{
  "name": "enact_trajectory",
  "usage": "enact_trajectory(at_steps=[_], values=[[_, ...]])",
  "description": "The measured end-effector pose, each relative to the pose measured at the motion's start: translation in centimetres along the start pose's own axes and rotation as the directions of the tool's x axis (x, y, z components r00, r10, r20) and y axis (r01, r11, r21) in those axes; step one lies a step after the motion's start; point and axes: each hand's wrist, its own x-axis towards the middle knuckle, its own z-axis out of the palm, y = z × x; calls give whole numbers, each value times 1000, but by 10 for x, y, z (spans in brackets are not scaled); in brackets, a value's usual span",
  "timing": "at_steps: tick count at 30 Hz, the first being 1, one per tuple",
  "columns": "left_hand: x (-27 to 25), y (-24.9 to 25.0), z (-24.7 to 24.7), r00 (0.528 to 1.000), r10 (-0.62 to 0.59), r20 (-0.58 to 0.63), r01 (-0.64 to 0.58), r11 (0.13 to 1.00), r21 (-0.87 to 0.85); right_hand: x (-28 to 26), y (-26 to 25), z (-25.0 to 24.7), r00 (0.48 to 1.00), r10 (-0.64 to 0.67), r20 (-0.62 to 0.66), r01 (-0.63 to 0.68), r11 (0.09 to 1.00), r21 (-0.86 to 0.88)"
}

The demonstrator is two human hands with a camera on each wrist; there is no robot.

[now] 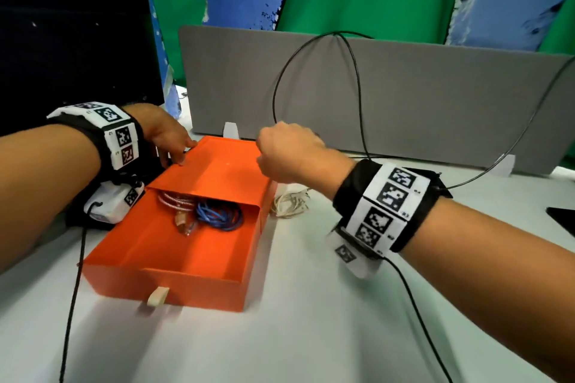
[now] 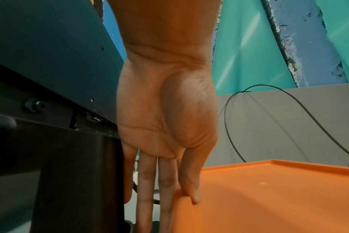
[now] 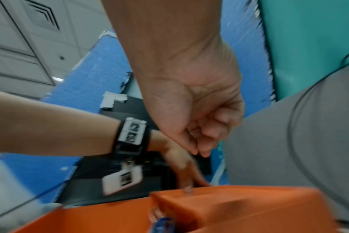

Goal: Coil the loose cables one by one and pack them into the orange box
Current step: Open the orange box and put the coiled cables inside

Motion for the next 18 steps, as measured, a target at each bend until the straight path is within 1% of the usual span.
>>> enact_trajectory(at_steps=[1, 2, 4, 5, 6, 8, 11, 13, 15, 18], values=[[-1, 1, 0, 1000, 7, 1, -7, 1000, 7, 0, 14, 4, 997, -2, 75, 4, 1000, -18], [-2, 2, -1, 1000, 15, 4, -15, 1000, 12, -1, 24, 11, 982, -34, 184, 40, 999, -33], [-1, 3, -1, 1000, 15, 10, -15, 1000, 17, -4, 38, 36, 909, -108, 402, 144, 988, -60], [-1, 3, -1, 1000, 6, 12, -6, 1000, 18, -4, 44, 50, 878, -122, 462, 169, 984, -60], [0, 2, -1, 1000, -5, 14, 5, 1000, 17, -5, 48, 63, 862, -123, 491, 168, 985, -48], [1, 2, -2, 1000, -17, 13, 16, 1000, 14, -4, 53, 79, 866, -129, 484, 159, 987, -21], [0, 3, -1, 1000, -14, 13, 14, 1000, -16, -6, 57, 90, 892, -169, 420, 218, 974, -69], [1, 3, -1, 1000, -17, 12, 17, 1000, -24, -8, 62, 96, 909, -176, 377, 229, 968, -100], [1, 3, -1, 1000, -24, 17, 24, 1000, -17, -8, 69, 97, 922, -158, 354, 192, 979, -64], [4, 1, 0, 999, -27, 24, 28, 999, -27, -12, 74, 74, 945, -118, 305, 109, 993, 44]])
